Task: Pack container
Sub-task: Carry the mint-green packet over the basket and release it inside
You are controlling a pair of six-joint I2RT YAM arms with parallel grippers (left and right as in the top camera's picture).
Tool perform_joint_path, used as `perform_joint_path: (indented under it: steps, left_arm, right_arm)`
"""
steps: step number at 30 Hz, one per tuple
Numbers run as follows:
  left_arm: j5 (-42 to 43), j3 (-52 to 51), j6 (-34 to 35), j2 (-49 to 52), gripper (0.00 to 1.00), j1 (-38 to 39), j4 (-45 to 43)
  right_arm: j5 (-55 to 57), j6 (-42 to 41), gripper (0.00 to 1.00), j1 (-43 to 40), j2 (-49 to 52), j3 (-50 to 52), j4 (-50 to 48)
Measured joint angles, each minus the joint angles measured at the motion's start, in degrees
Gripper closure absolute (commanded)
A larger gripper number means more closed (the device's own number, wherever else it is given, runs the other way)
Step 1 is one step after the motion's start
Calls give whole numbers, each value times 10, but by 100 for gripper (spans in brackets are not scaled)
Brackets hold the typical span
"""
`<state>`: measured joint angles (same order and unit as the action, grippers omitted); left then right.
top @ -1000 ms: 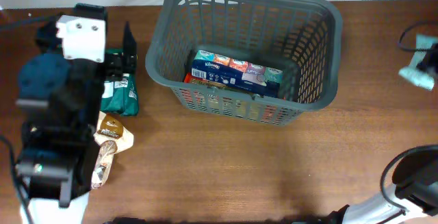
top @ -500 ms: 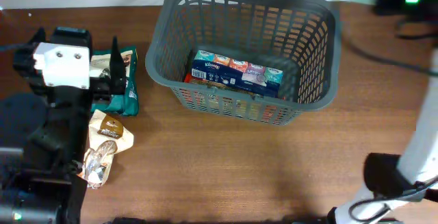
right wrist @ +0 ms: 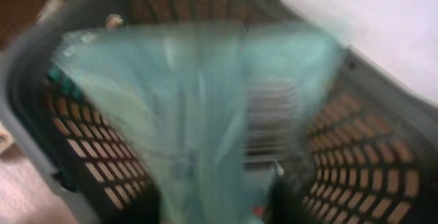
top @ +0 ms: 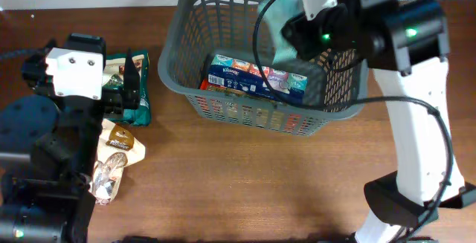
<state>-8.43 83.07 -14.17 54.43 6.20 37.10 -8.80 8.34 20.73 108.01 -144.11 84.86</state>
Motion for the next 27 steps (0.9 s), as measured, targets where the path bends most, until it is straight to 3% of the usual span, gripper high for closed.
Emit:
perform_joint_path:
  steps: [9, 16, 17, 19, 27]
  left_arm:
    - [0, 0, 0, -16, 1, 0, 26]
    - [-11, 0, 0, -18, 1, 0, 110]
    - [-12, 0, 0, -18, 1, 0, 123]
    - [-13, 0, 0, -18, 1, 0, 148]
    - [-15, 0, 0, -18, 1, 0, 201]
  right_arm:
    - [42, 13, 1, 0, 15, 76, 40]
    - [59, 13, 1, 3, 14, 77, 55]
    - [56, 13, 2, 8, 13, 77, 55]
    - [51, 13, 15, 21, 10, 77, 57]
    - [69, -2, 40, 60, -3, 82, 80]
